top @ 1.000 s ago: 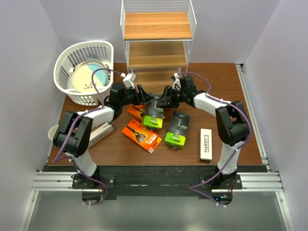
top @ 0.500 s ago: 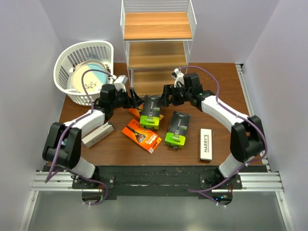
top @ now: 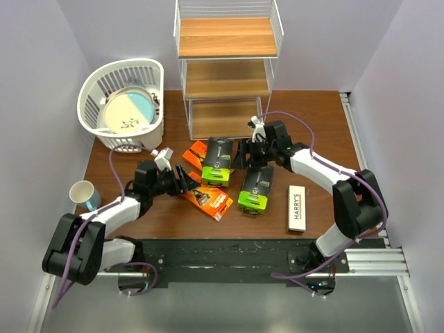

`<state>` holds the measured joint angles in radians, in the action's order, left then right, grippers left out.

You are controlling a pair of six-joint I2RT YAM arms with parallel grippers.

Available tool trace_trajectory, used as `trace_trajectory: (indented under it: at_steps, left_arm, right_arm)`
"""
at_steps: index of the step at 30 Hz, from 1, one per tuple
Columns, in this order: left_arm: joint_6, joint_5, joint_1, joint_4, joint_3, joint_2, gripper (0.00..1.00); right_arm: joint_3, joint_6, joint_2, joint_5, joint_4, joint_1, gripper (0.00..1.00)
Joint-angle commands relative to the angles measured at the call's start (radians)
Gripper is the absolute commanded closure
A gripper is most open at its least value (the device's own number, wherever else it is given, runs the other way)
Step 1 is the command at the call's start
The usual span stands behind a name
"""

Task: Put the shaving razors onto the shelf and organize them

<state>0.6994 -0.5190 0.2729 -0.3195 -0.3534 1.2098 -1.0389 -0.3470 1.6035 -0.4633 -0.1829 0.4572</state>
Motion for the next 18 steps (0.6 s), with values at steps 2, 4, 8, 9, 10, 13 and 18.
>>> trace_trajectory:
  at_steps: [2,4,8,9,10,13,18]
  left_arm:
    - [0.146,-0.024,0.006,-0.167,0.005,0.036,0.39]
    - [0.166,-0.019,0.034,-0.207,-0.004,0.079,0.43]
    - [0.193,-0.01,0.098,-0.265,-0.048,0.17,0.45]
    - [0.195,-0.018,0.113,-0.28,-0.056,0.184,0.47]
    - [0.195,-0.019,0.118,-0.285,-0.073,0.198,0.48]
    - [0.212,-0.022,0.127,-0.283,-0.094,0.238,0.49]
    - [0.242,-0.016,0.135,-0.325,-0.105,0.295,0.49]
  right_arm:
    - [0.011,-0.072,0.012,-0.005,0.145,0.032,0.23]
    - [0.028,-0.125,0.016,0.015,0.174,0.032,0.23]
    - [0.054,-0.165,0.018,0.028,0.209,0.032,0.23]
    - [0.054,-0.165,0.018,0.031,0.209,0.032,0.23]
    - [0.056,-0.165,0.018,0.034,0.211,0.032,0.23]
    - [0.056,-0.175,0.029,0.038,0.212,0.032,0.23]
    - [0.054,-0.201,0.061,0.032,0.237,0.032,0.22]
